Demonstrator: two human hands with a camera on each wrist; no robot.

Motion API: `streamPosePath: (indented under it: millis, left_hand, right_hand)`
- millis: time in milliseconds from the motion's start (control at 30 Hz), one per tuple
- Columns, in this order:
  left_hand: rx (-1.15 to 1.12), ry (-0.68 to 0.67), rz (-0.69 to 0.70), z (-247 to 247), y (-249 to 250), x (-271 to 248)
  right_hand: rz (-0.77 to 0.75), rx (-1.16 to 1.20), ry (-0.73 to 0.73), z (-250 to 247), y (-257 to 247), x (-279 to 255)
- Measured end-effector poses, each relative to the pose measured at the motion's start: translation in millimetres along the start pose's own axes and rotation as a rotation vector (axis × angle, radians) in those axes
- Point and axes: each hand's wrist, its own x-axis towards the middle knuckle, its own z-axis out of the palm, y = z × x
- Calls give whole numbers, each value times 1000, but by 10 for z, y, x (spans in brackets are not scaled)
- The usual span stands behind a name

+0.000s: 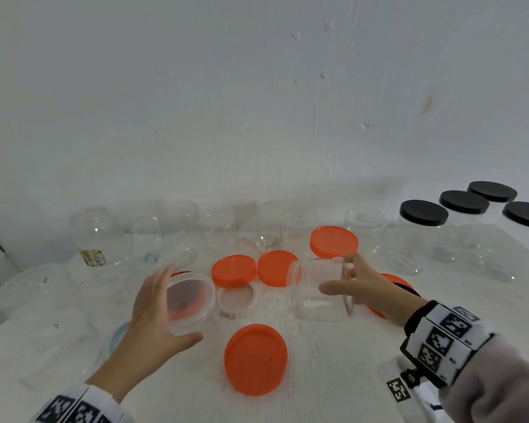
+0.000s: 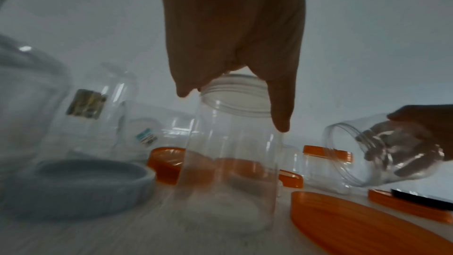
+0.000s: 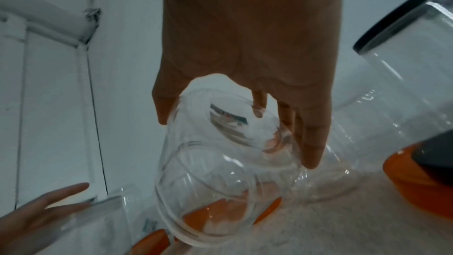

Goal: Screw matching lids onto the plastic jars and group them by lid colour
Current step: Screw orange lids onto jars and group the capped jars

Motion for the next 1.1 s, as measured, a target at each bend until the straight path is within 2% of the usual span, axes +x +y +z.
streamPosePath:
  millis: [133,233,367,467,567,667,733,800,933,1100]
  left_hand:
    - [172,-69,269,121,311,3]
    - [115,-248,344,334,549,-28]
    - [284,-534,268,645,687,-65]
    - [442,-725,145,774,749,-42]
    - [553,-825,86,852,777,-20]
    - [569,-790,100,902,766,-13]
    - [535,-752,90,908,758,-3]
    - [425,-655,36,898,764,22]
    - [-16,-385,-138,810,823,142]
    - [-675,-266,-336,633,984,279]
  right_hand:
    - [73,301,-114,-57,76,-96]
    - [78,340,-142,-73,135,-141]
    - [78,487,-95,-69,230,-174]
    - [120,527,-153,-73,260,-235]
    - [158,456,-216,-75,271,-318]
    - [178,375,-214,-53,310,-350]
    - [176,393,-161,-29,338,-354]
    - [138,425,-84,-14,369,-342]
    - [72,395,-5,-29,384,-303]
    - [70,299,-76,37,298,-298]
